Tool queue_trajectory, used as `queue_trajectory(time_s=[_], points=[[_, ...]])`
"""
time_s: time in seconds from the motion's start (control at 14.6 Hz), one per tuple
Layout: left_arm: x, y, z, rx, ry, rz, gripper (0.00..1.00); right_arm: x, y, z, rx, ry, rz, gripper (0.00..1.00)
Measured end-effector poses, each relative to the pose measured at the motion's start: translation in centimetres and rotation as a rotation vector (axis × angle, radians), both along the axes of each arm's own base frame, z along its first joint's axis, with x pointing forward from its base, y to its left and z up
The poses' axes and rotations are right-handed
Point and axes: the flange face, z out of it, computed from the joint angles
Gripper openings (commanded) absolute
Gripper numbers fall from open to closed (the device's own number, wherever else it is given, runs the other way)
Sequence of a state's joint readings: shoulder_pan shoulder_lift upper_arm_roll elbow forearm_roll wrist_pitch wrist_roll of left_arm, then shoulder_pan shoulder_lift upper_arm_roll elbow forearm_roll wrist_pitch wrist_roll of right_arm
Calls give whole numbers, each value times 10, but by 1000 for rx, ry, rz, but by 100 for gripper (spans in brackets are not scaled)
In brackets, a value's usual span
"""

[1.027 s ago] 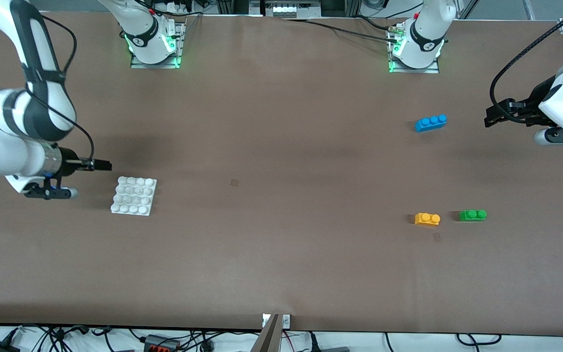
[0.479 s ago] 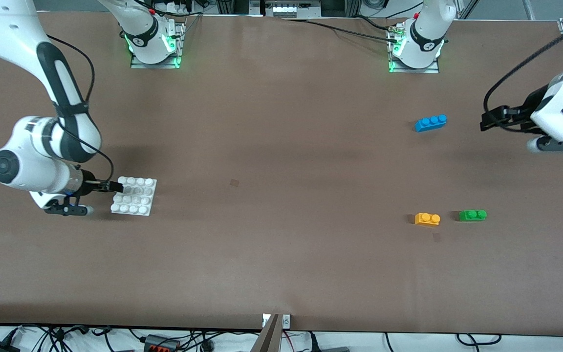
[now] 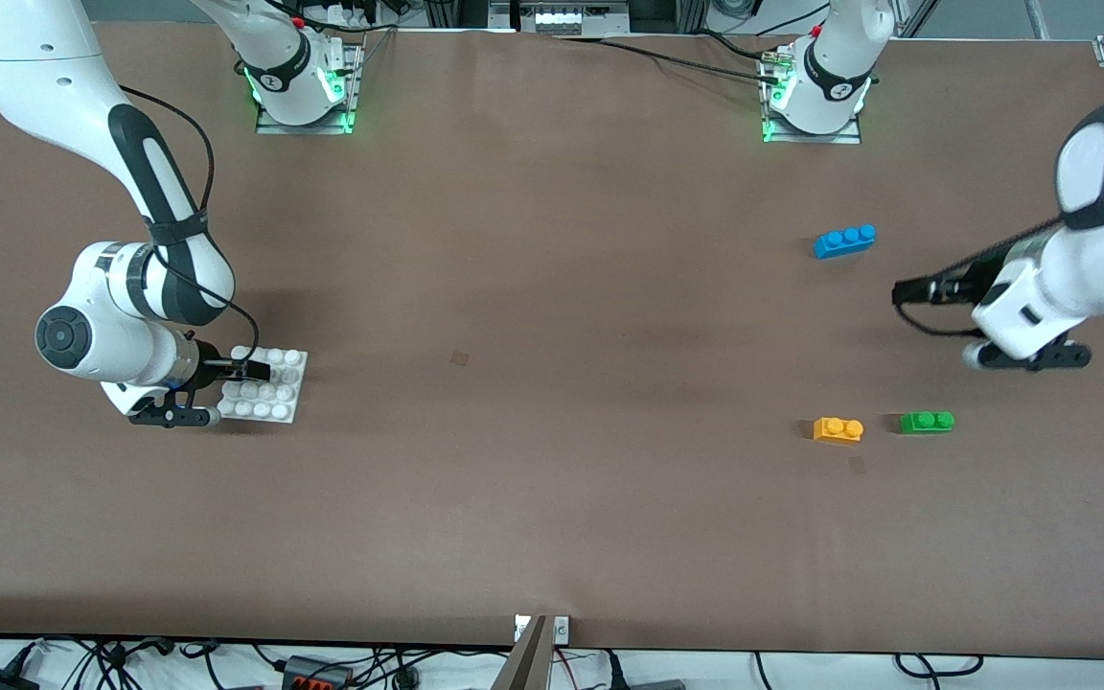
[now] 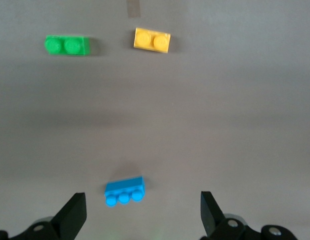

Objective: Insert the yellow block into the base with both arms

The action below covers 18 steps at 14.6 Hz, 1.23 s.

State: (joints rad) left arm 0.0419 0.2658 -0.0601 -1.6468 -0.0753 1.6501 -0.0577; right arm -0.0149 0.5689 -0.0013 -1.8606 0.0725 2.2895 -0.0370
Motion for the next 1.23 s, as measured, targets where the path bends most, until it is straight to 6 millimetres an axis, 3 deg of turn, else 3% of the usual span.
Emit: queue_trajectory(time_s=[0.27, 0.34, 0.48, 1.03, 1.1, 1.23], points=[[17, 0, -62, -5, -84, -8, 100, -2, 0, -14, 0, 12, 0, 100], [21, 1, -72, -8, -101, -20, 100, -2, 1, -15, -1, 8, 0, 96], [29, 2, -89, -10, -132, -27, 100, -1, 1, -15, 0, 8, 0, 83], [55, -2, -146, -10, -261, -30, 100, 0, -1, -13, -3, 1, -3, 81], [57, -2, -153, -10, -276, -33, 100, 0, -1, -13, -3, 1, -2, 74], [60, -2, -167, -3, -289, -50, 100, 0, -1, -16, -4, 0, -2, 69]])
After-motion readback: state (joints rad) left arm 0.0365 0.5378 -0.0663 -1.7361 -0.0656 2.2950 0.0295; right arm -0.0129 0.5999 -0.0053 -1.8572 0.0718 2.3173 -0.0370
